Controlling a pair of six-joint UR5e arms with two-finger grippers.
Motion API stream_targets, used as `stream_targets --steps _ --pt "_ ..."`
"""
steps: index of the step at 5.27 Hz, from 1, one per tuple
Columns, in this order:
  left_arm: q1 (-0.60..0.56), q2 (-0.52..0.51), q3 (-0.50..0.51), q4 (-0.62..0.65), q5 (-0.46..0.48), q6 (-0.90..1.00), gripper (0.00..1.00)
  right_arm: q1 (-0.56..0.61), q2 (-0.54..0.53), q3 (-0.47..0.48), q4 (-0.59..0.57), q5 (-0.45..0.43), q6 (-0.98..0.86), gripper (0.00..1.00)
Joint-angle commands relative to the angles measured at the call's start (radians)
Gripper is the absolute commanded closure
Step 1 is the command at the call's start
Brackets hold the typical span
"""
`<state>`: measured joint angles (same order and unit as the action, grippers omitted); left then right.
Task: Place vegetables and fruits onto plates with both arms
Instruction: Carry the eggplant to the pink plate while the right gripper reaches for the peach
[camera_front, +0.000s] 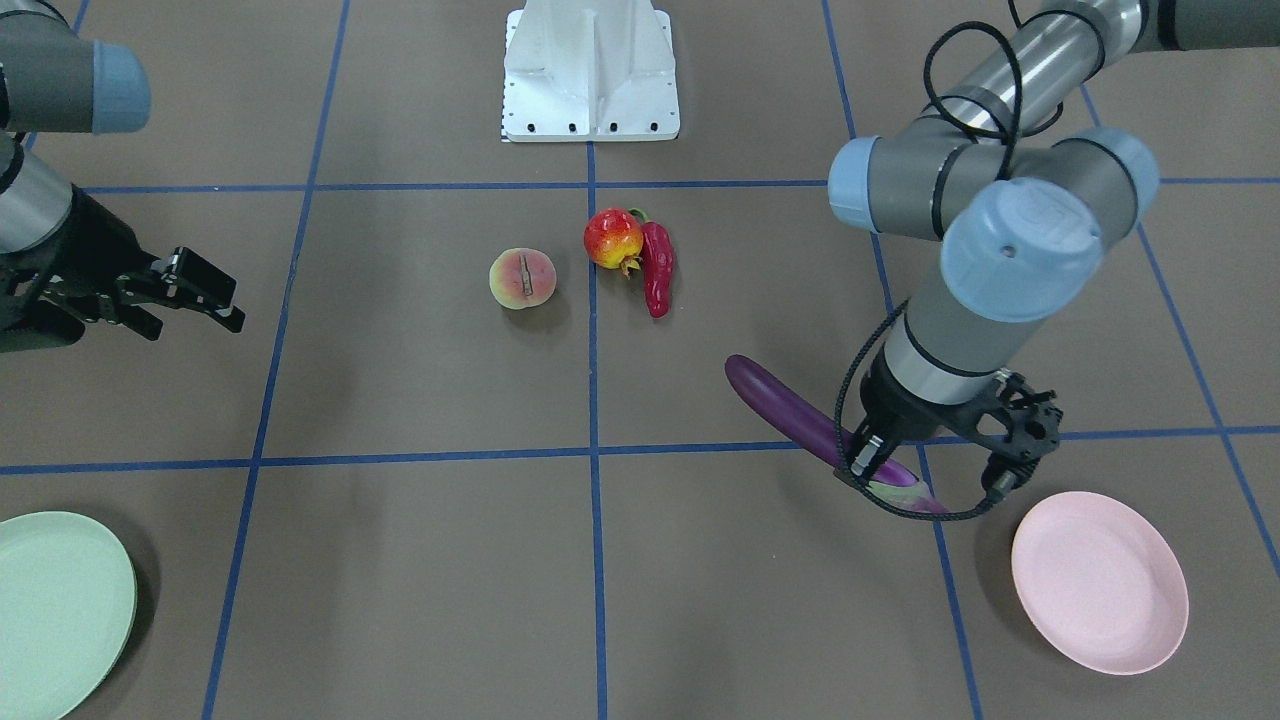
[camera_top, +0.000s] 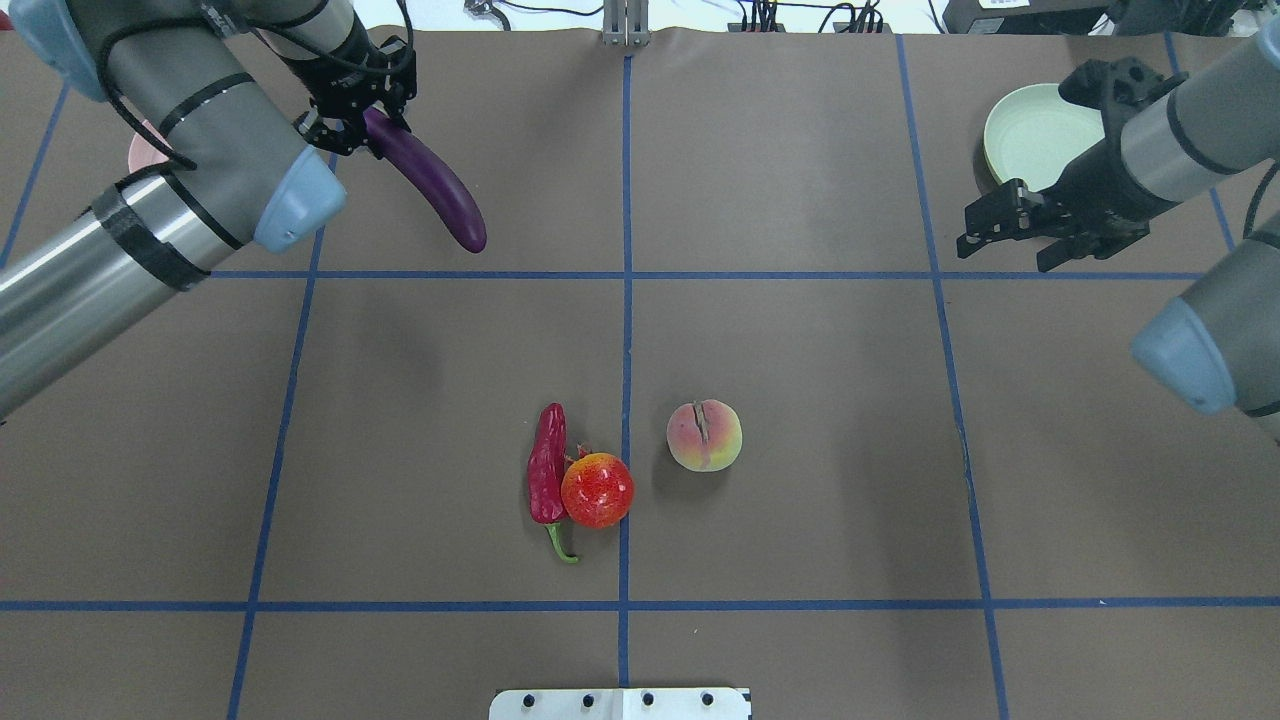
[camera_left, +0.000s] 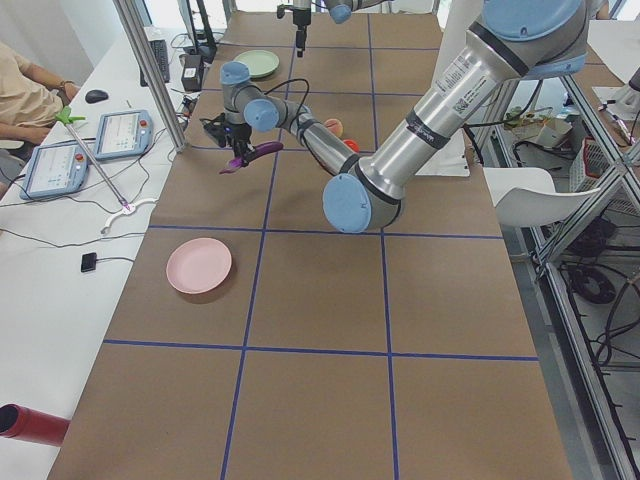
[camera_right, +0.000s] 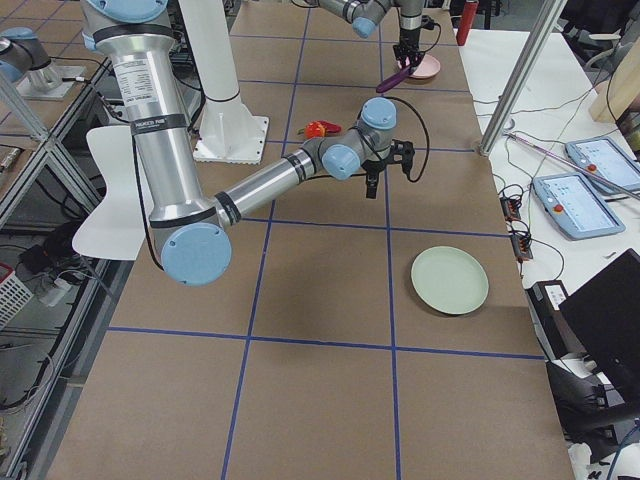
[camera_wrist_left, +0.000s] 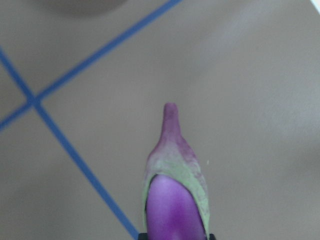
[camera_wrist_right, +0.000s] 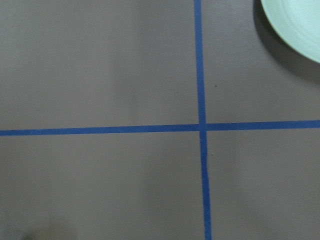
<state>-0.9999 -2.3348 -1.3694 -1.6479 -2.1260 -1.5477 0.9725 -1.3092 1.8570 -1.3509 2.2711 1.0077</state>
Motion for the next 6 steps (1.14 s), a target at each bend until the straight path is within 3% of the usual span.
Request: stream_targets --steps 1,2,3,4,6 --pt "-0.113 0.009 0.123 -0.013 -0.023 0.385 1.00 -0.165 0.094 0.004 -0.005 -0.156 0.220 0.00" --pt "-0.191 0.008 0.254 -0.053 -0.058 0.623 1.00 -0.208 0.119 0.002 -0.010 -0.178 0.288 0.00" --pt "-0.225 0.006 0.427 -0.210 -0.066 0.711 1.00 -0.248 0.139 0.004 -0.011 -0.220 0.345 0.00" --pt "-0.229 -0.009 0.557 -0.267 -0.066 0.715 1.00 -0.276 0.151 0.007 -0.011 -0.241 0.394 0.00" --pt "-0.230 -0.018 0.680 -0.363 -0.034 0.710 1.00 -0.336 0.159 0.010 -0.014 -0.294 0.425 0.00"
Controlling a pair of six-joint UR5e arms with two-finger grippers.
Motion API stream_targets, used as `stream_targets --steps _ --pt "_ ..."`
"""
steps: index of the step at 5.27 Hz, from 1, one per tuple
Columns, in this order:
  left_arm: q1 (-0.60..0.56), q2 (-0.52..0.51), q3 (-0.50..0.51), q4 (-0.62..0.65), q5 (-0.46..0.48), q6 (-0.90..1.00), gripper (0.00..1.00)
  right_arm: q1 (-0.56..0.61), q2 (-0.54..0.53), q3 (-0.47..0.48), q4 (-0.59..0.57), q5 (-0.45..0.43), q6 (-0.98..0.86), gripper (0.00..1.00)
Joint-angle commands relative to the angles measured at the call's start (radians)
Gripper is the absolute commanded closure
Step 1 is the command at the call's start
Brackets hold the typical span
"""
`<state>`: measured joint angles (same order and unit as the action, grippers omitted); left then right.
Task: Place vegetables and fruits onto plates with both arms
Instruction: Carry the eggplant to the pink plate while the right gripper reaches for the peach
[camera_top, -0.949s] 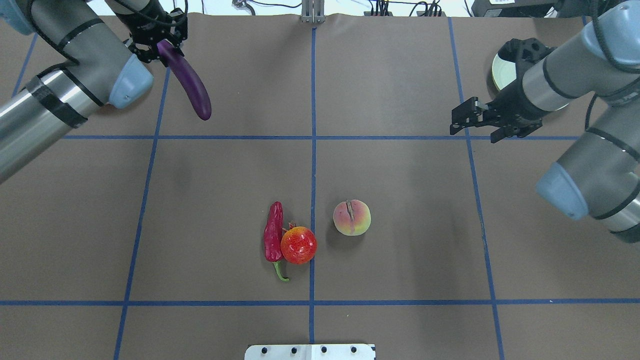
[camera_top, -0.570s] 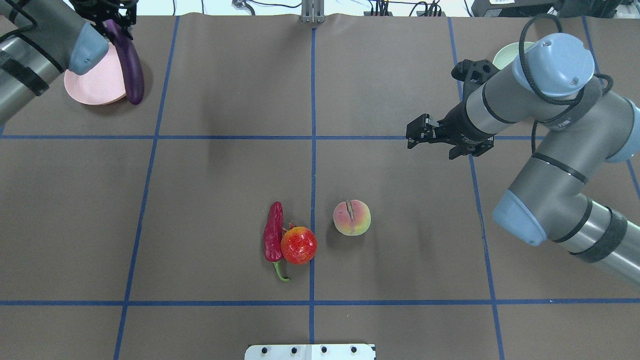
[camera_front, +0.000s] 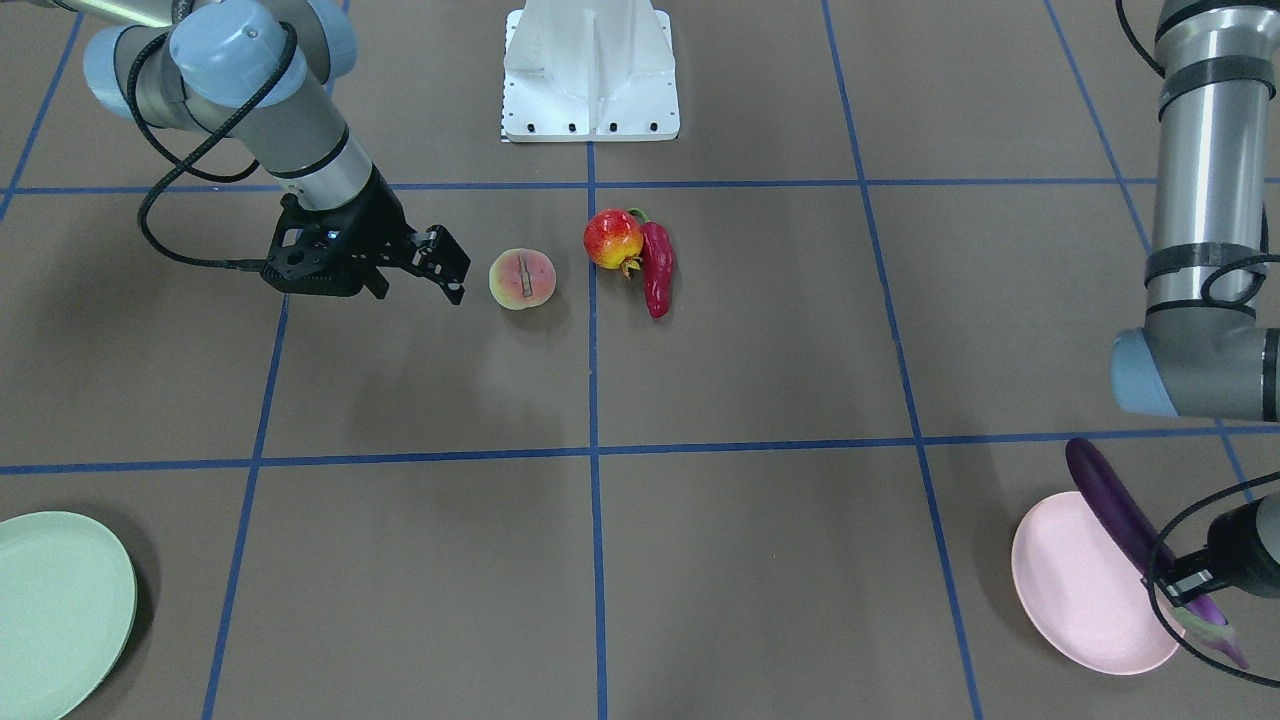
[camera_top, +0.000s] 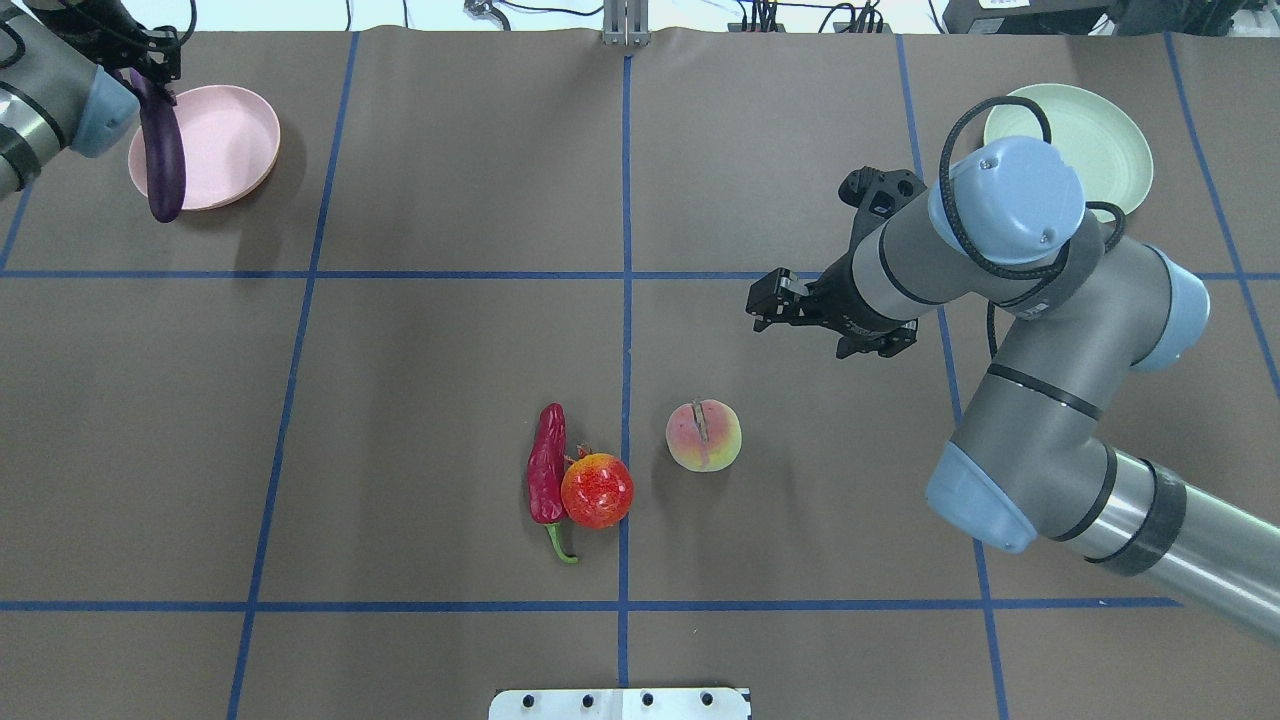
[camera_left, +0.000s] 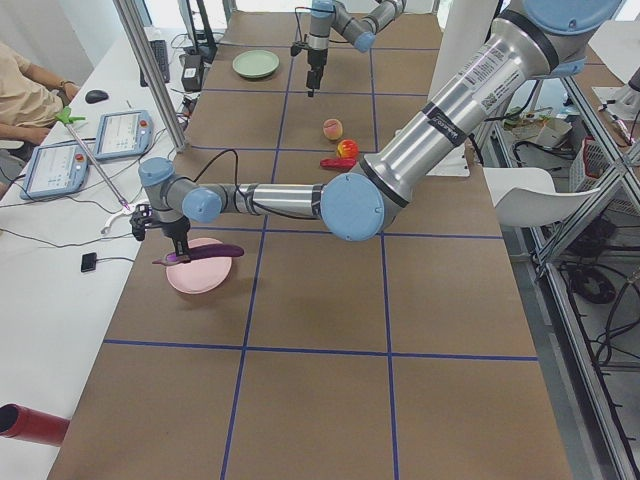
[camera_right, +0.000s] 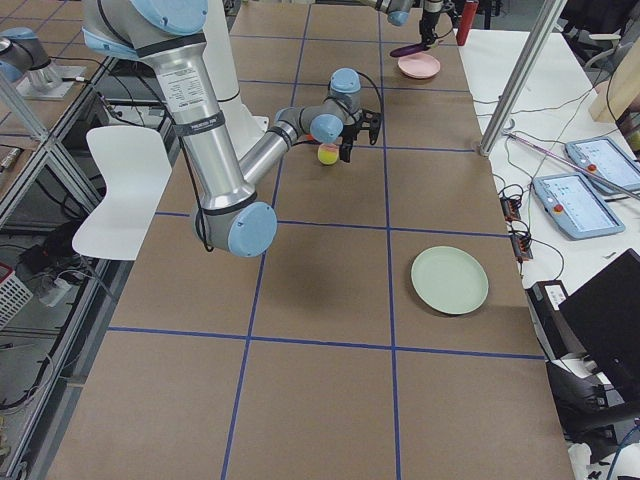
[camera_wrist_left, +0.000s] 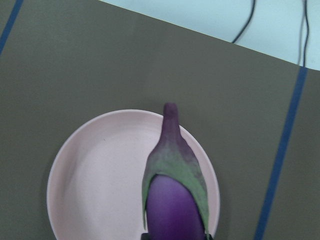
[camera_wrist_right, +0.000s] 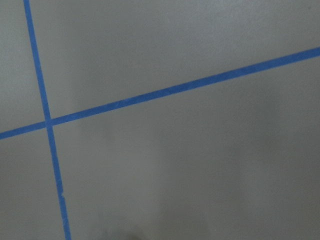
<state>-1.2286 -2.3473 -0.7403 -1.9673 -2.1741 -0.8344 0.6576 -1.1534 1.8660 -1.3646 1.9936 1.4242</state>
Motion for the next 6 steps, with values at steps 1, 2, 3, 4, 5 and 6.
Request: stream_targets --steps 1,2,3,4,5,6 --pt "0.001 -0.045 0.102 -0.047 0.016 -0.005 1.00 -0.051 0.018 -0.005 -0.001 -0.019 0.063 0.00" --pt "0.004 -0.073 0.145 -0.053 0.017 -0.006 0.70 -0.087 0.027 -0.007 -0.002 -0.038 0.102 0.00" --pt "0.008 -0.078 0.144 -0.059 0.023 -0.006 0.29 -0.132 0.041 -0.027 -0.002 -0.073 0.116 0.00" --pt "0.011 -0.101 0.142 -0.064 0.024 -0.047 0.00 -0.139 0.043 -0.022 -0.025 -0.070 0.114 0.00" --pt "0.012 -0.107 0.136 -0.064 0.024 -0.058 0.00 -0.171 0.055 -0.019 -0.071 -0.073 0.113 0.00" --pt "0.018 -0.107 0.122 -0.064 0.024 -0.066 0.00 -0.193 0.058 -0.027 -0.085 -0.081 0.113 0.01"
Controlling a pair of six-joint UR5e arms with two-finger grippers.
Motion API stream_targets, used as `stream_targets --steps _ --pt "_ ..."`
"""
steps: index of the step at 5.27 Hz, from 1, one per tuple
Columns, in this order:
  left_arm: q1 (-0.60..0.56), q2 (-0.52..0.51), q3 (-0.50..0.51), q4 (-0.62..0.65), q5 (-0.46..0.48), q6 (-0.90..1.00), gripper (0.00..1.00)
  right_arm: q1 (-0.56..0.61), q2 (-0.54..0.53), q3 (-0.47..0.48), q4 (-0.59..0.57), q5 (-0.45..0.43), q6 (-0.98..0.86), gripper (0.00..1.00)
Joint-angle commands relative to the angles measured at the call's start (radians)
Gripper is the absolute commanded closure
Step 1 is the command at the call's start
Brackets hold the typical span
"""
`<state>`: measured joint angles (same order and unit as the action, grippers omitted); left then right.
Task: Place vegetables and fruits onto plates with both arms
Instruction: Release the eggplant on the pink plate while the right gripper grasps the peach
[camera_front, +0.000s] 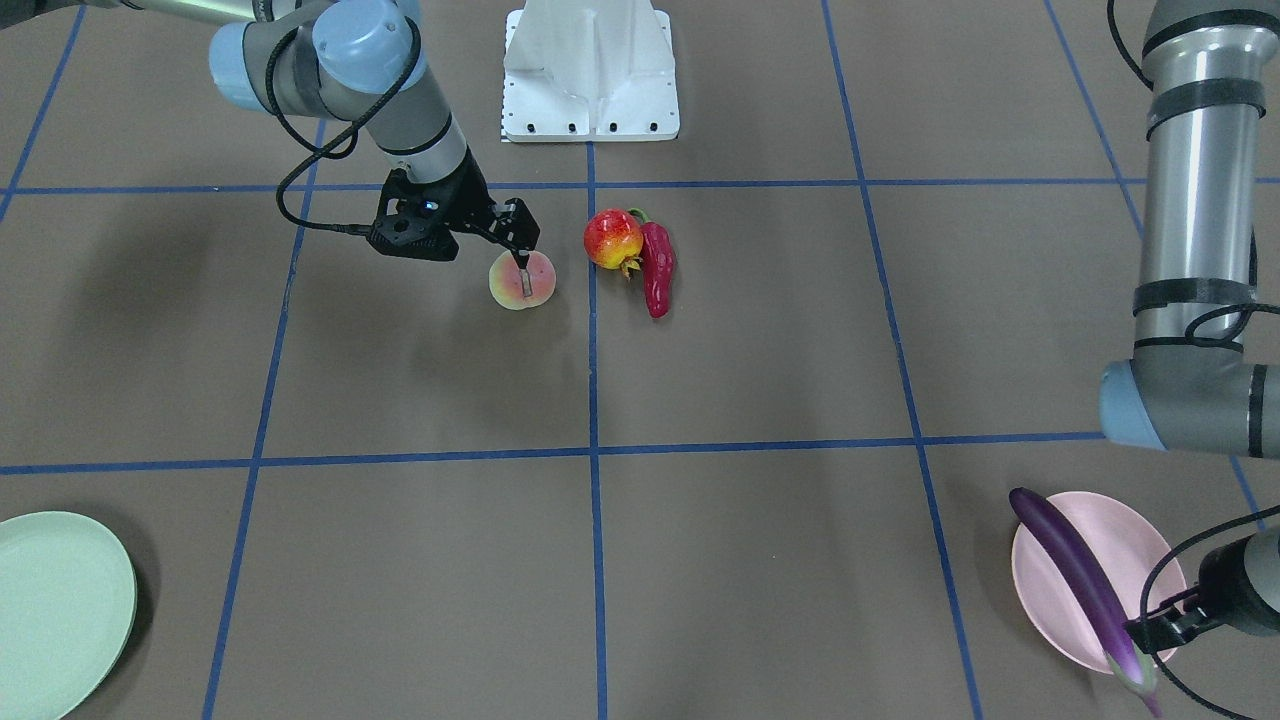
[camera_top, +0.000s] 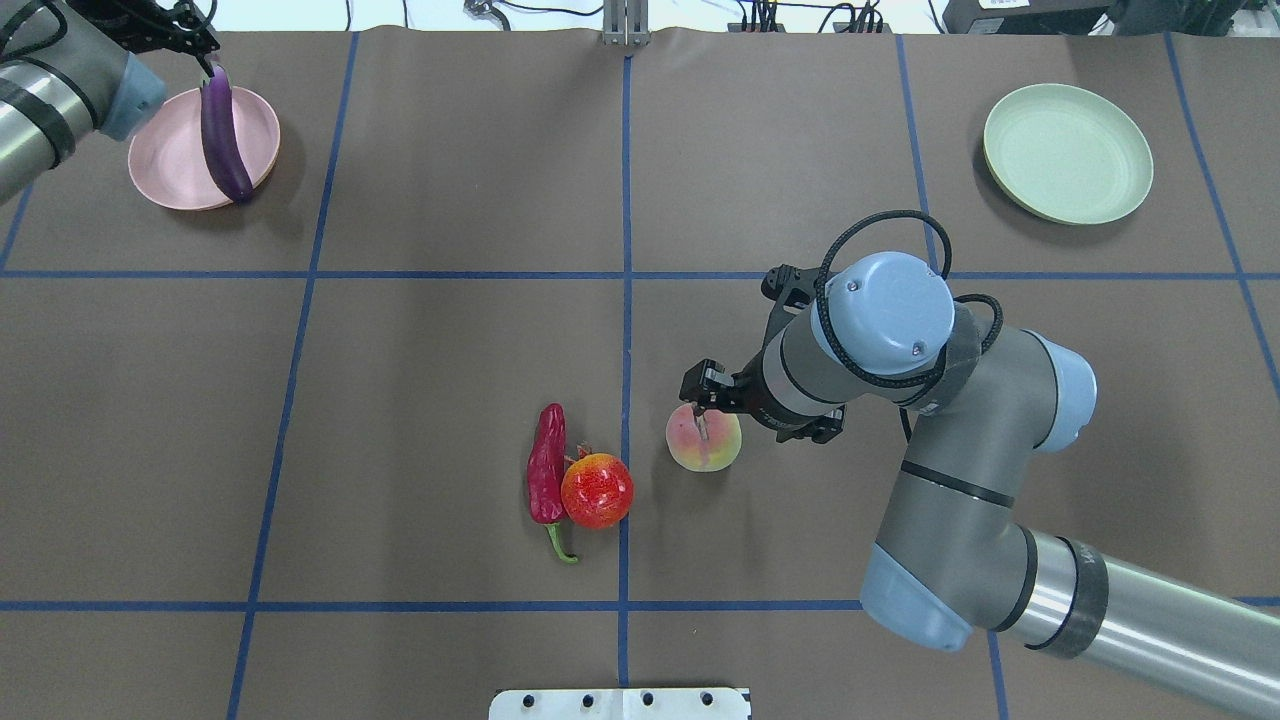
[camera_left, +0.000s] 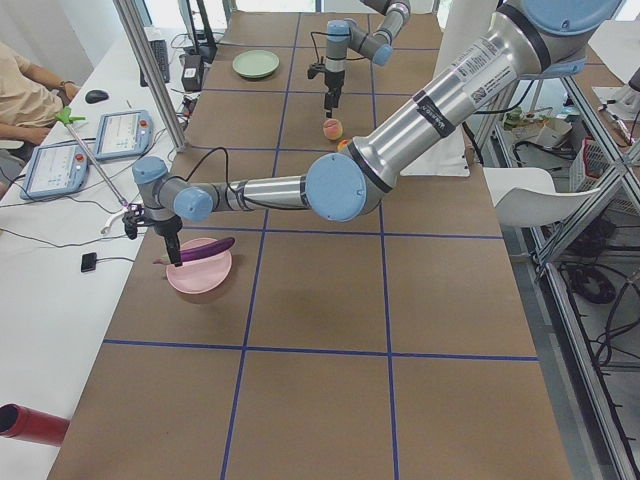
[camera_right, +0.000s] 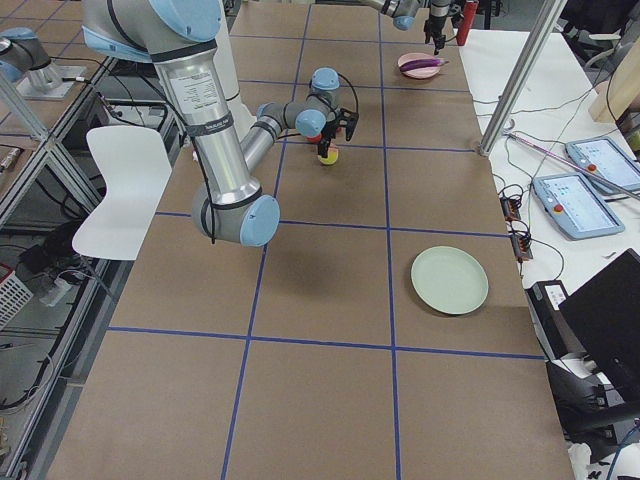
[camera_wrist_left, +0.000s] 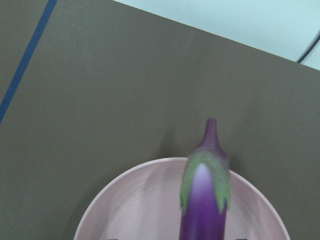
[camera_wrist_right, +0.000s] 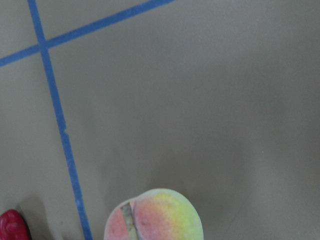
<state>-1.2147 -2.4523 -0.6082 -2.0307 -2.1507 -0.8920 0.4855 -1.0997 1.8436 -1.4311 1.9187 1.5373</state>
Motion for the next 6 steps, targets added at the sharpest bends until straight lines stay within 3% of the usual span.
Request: stream_targets --steps 1,3,6 --pt "0.015 0.001 -0.024 -0.002 0.002 -0.039 0.00 -0.036 0.024 -0.024 -0.023 -0.030 0.000 0.01" --pt "0.017 0.004 -0.041 0.007 0.005 -0.042 0.00 -0.044 0.088 -0.079 -0.045 -0.050 0.003 0.01" --pt "0.017 0.016 -0.076 0.012 0.005 -0.062 0.00 -0.050 0.093 -0.115 -0.045 -0.069 0.001 0.01"
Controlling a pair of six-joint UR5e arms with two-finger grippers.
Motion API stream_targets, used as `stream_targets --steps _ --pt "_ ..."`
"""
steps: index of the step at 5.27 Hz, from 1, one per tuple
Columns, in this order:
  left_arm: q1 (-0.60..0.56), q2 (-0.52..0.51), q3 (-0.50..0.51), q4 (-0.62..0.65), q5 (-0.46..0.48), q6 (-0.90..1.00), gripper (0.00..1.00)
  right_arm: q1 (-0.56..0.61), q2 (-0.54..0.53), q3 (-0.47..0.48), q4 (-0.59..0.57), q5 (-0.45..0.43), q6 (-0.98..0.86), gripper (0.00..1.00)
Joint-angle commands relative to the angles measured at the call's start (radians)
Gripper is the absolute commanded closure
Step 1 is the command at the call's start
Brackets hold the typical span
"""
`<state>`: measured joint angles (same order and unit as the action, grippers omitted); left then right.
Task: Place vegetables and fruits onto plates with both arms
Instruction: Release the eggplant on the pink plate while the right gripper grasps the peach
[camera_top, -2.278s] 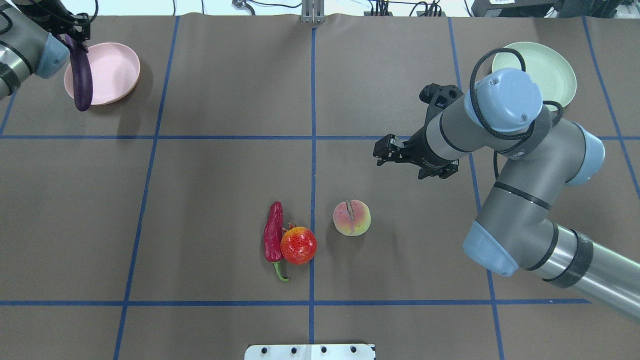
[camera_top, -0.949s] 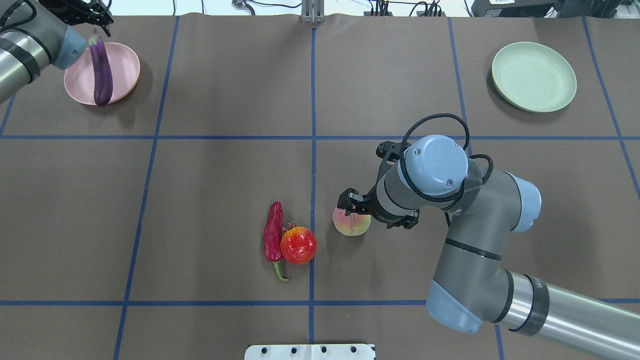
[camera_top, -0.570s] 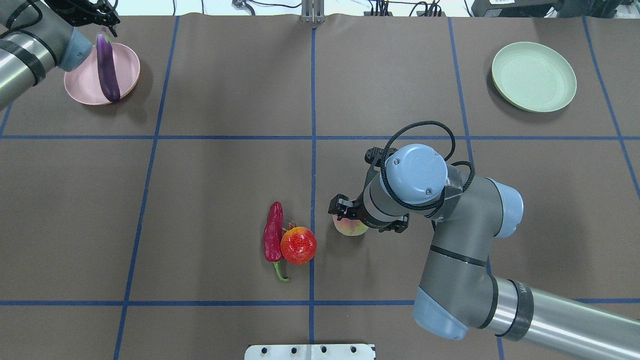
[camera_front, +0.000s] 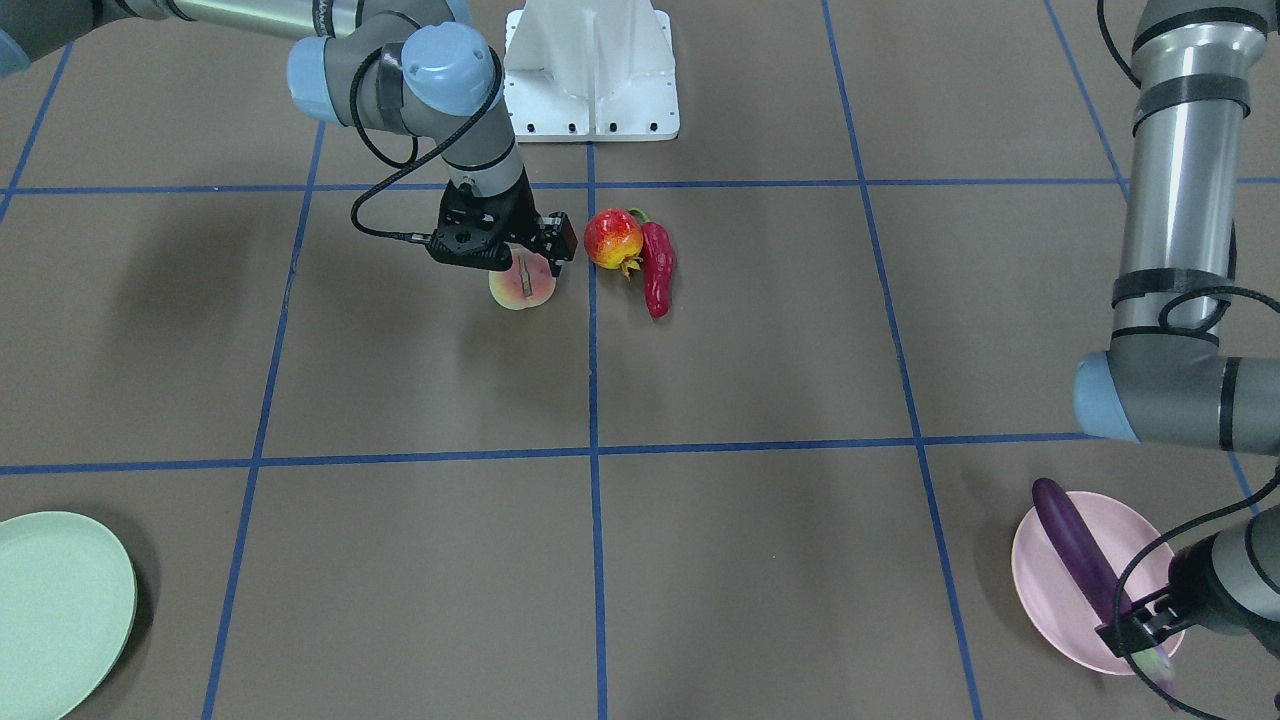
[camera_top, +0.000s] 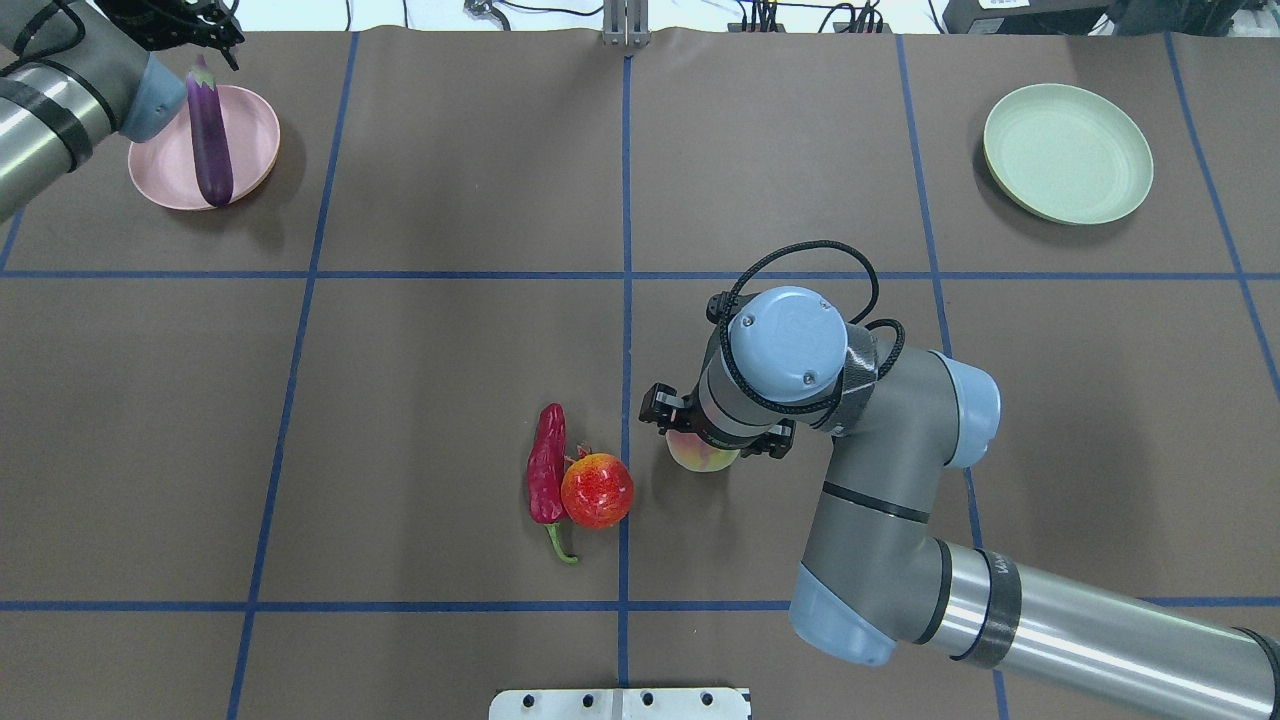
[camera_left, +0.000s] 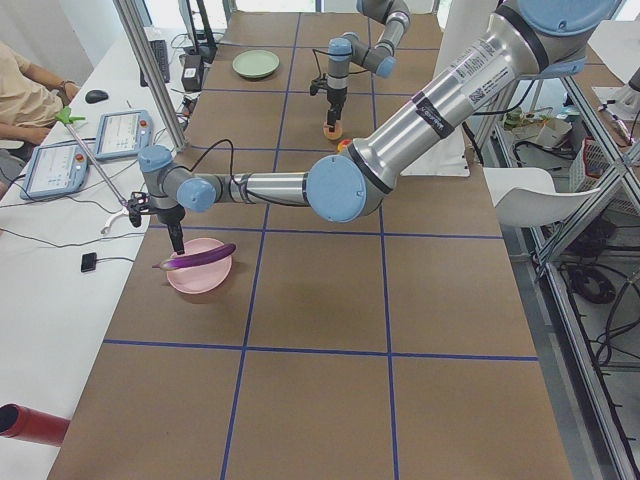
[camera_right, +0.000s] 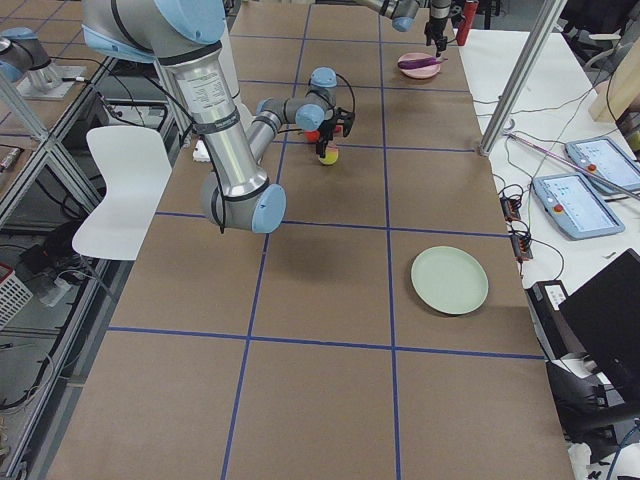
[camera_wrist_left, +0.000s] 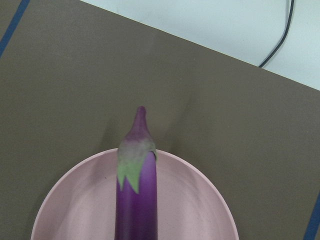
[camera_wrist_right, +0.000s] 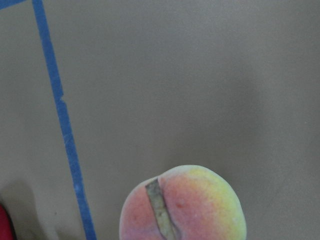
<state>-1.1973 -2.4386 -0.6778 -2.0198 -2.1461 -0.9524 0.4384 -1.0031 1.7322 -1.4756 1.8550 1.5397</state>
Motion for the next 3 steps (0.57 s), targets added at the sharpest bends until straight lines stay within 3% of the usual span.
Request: stream_targets --steps 1,3 --pt "-0.001 0.004 -0.006 0.001 0.000 -0.002 0.00 -0.003 0.007 -0.017 0.001 -0.007 -0.001 0.02" --pt "0.001 0.012 -0.016 0.003 0.000 -0.003 0.00 -0.003 0.011 -0.038 0.008 -0.008 -0.003 0.05"
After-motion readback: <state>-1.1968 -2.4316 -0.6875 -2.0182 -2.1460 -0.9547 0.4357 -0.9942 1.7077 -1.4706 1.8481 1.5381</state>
